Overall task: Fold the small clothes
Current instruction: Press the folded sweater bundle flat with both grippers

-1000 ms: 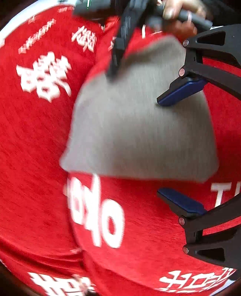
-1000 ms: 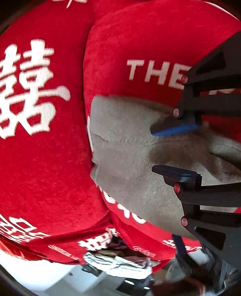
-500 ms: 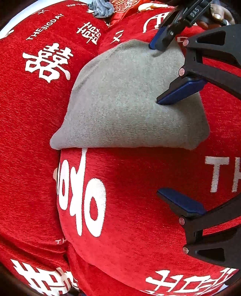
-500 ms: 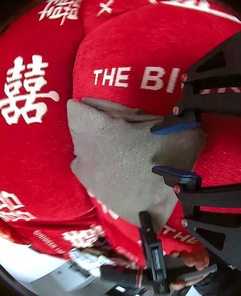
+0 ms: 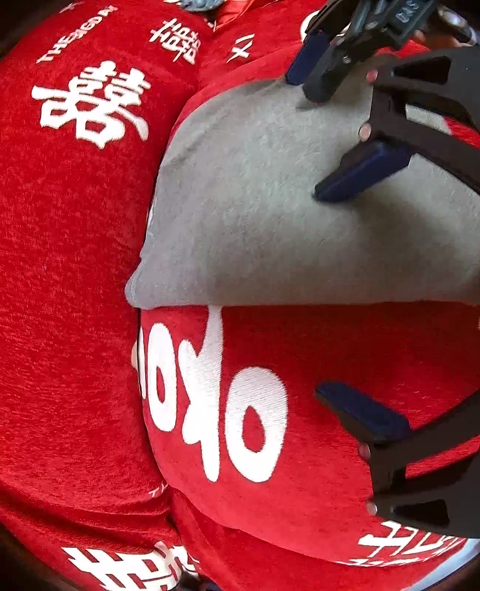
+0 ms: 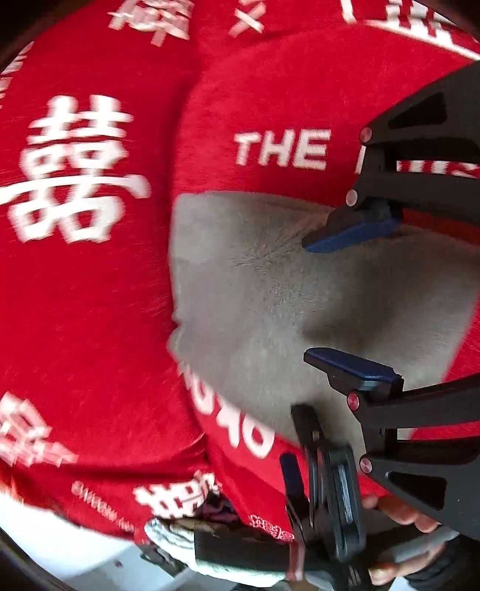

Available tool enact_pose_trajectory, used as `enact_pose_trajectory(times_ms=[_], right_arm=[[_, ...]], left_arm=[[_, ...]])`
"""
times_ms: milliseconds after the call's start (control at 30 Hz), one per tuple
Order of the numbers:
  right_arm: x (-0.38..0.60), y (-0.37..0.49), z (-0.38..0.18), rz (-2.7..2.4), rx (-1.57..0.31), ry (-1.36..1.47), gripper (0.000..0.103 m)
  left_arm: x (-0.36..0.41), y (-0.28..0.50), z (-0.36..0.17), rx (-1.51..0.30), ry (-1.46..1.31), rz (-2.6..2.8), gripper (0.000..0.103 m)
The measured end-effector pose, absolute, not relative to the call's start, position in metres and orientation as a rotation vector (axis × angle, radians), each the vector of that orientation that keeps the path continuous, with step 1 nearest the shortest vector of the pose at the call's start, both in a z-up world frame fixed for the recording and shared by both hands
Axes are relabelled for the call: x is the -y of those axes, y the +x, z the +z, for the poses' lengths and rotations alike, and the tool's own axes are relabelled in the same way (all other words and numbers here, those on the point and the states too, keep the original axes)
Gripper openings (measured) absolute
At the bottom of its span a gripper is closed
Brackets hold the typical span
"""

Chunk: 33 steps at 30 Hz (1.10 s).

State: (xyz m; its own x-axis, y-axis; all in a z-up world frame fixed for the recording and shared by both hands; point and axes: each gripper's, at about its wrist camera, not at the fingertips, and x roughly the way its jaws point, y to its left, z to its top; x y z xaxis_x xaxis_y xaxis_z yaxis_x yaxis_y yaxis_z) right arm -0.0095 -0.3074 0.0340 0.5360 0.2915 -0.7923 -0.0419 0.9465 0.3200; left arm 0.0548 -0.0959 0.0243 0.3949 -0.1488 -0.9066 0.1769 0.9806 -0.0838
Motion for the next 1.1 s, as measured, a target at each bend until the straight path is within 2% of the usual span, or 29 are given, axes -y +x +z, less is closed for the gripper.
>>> enact_pose_trajectory(times_ms=[133, 200, 433, 833, 1100], right_arm=[[0.314, 0.000, 0.047, 0.208, -0.976, 0.331, 0.058], [0.316, 0.006, 0.053, 0.201, -0.952, 0.312, 0.062], [0.326, 0.063, 0.022, 0.160, -1.104, 0.327, 0.062], [0.330, 0.127, -0.005, 0.136, -1.175, 0.279, 0.066], [0.329, 0.090, 0.018, 0.104, -1.098, 0.269, 0.066]], left_arm=[[0.098, 0.062, 0.038, -1.109, 0.038, -0.241, 0.101], [0.108, 0.073, 0.038, -1.112, 0.072, -0.240, 0.101], [0.136, 0.115, 0.018, -1.193, 0.129, -0.290, 0.101], [0.156, 0.161, 0.000, -1.223, 0.189, -0.299, 0.101], [0.138, 0.128, 0.015, -1.159, 0.177, -0.298, 0.101]])
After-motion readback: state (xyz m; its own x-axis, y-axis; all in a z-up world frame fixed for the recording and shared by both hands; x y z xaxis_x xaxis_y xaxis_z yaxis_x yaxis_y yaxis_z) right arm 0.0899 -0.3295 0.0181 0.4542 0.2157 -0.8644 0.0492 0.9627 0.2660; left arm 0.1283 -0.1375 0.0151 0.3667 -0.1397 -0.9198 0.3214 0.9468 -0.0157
